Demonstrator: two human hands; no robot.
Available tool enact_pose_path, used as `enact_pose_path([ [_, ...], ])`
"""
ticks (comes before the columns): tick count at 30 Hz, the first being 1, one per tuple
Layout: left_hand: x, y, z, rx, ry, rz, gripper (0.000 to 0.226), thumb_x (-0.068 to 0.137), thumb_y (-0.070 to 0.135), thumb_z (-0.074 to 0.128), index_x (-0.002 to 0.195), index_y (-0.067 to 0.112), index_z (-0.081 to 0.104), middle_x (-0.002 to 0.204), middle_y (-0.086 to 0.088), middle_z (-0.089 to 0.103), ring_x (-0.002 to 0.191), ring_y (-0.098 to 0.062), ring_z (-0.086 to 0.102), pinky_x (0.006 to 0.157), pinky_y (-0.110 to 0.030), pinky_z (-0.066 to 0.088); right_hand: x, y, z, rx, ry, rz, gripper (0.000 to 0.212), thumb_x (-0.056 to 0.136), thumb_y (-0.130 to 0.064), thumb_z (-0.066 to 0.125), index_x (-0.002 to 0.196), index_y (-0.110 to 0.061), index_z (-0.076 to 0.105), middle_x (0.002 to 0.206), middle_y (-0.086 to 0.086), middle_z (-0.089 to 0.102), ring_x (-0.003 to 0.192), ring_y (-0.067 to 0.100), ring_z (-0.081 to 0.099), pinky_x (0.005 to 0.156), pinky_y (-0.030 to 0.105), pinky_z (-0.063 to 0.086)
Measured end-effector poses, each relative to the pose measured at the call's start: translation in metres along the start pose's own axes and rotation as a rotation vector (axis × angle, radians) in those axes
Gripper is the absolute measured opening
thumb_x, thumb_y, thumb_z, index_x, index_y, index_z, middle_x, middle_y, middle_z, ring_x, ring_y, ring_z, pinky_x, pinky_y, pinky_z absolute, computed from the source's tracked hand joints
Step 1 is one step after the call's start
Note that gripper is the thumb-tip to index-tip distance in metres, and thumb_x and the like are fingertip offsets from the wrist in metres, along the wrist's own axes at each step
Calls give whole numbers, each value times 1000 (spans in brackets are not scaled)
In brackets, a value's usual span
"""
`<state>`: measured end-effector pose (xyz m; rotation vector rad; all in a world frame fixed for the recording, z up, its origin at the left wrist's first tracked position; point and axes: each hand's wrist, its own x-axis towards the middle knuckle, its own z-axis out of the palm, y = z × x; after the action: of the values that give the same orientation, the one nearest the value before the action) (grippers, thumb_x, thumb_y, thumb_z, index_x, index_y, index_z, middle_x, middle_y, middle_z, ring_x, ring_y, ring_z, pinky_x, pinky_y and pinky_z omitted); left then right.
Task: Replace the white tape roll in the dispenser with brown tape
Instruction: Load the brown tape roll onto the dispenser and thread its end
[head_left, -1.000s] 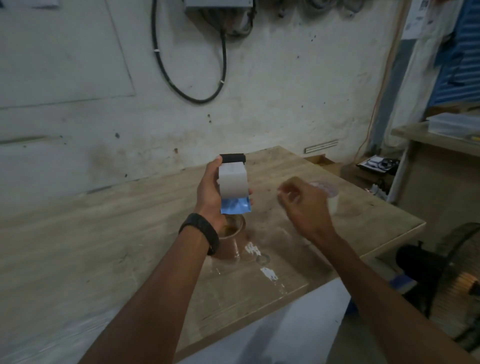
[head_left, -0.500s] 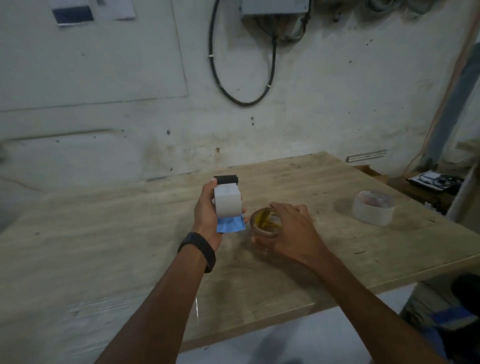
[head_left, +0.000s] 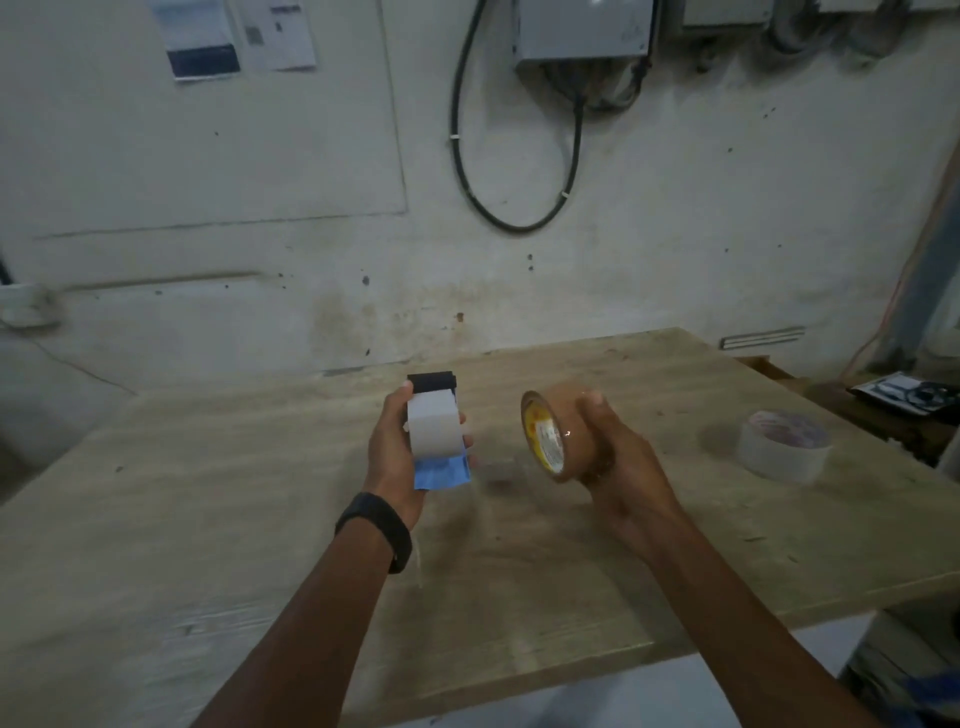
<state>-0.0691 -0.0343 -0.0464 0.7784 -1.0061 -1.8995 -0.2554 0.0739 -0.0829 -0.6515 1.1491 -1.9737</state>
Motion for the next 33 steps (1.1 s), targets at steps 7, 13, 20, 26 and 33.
enact_pose_path([
  [7,2,-1,-26,-25,23,33,57,99,49,48,124,1,65,106,-22,64,79,-33,62,77,-44,54,-2,16,13,218,-82,144,63,89,-57,59,133,-13,63,128,13,70,118,30,66,105,52,47],
  [13,8,-22,-36,-93,-15,22,45,97,45,51,93,12,81,92,-18,73,69,-27,72,62,-35,61,-2,28,21,158,-112,166,70,80,-62,62,128,-10,64,126,15,71,116,30,68,102,51,49],
  [20,13,-28,-42,-120,-68,44,43,97,46,52,94,13,81,86,-14,77,69,-24,74,58,-32,62,-4,38,21,68,-129,100,41,84,-58,61,90,-24,83,103,10,80,99,30,76,87,54,59],
  [26,9,-28,-40,-96,-72,89,48,89,48,56,114,10,69,97,-17,73,80,-30,68,67,-39,61,-11,36,26,-114,-195,-58,47,78,-62,72,100,-22,82,104,8,80,100,27,76,77,34,62],
  [33,8,-28,-38,-79,-53,65,35,96,38,54,95,9,74,86,-15,73,69,-27,70,63,-35,59,-12,41,26,-293,-146,-137,56,79,-68,68,98,-18,81,96,8,81,93,25,77,80,38,62],
])
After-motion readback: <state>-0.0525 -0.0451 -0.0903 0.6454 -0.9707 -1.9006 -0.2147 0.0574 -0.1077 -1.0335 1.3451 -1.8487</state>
